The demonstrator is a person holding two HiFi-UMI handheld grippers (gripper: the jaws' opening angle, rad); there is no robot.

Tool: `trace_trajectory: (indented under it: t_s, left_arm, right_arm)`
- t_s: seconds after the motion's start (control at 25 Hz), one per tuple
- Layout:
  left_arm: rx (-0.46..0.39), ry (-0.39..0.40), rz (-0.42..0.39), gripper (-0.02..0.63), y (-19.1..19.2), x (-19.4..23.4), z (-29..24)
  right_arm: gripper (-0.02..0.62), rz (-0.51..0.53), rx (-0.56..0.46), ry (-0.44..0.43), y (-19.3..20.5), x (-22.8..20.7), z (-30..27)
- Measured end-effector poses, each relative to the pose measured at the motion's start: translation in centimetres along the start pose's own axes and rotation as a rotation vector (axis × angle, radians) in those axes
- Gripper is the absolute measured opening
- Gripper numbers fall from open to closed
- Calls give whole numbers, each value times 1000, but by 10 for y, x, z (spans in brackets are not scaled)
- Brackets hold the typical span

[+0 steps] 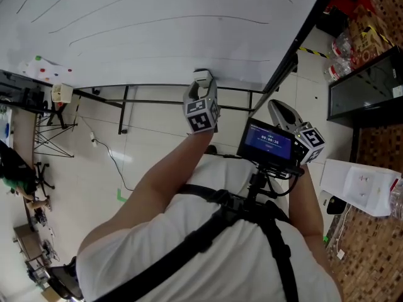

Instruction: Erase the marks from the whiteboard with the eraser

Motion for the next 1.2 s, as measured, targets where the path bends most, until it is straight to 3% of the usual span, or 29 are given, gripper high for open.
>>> trace_trajectory:
  t_s: [0.2, 0.32, 0.44, 0.56, 0.68, 0.88, 1.2]
  left_arm:
    - [43, 100, -110, 265, 17, -54, -8]
    - [55, 154, -186, 267, 24, -63, -11]
    - [12, 116, -234, 265, 16, -43, -5]
    - [-33, -57, -118, 264, 1, 6, 2]
    - [-46, -125, -54, 264, -6, 24, 3]
    - [-36, -134, 49, 264, -1, -5, 0]
    - [3, -39, 91, 262, 10, -78, -5]
  right_arm:
    - [15, -7, -1, -23, -4, -15, 8]
    - [15, -5, 2, -41, -6, -21, 6]
    - [15, -6, 2, -65, -9, -23, 1]
    - [15, -6, 4, -93, -9, -21, -6]
    - [15, -4, 14, -112, -8, -19, -9]
    - [15, -2, 16, -118, -13, -25, -5]
    - [15, 12, 23, -115, -17, -49, 13]
Point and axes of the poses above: the fingertips, and each gripper's own axes: z backward along the fingers, x to its left, y out of its underside, the point moved 4 cm from there along z, backward along the fingers, and after that the axes turned 5 degrees about z, right-handed, at the moved point
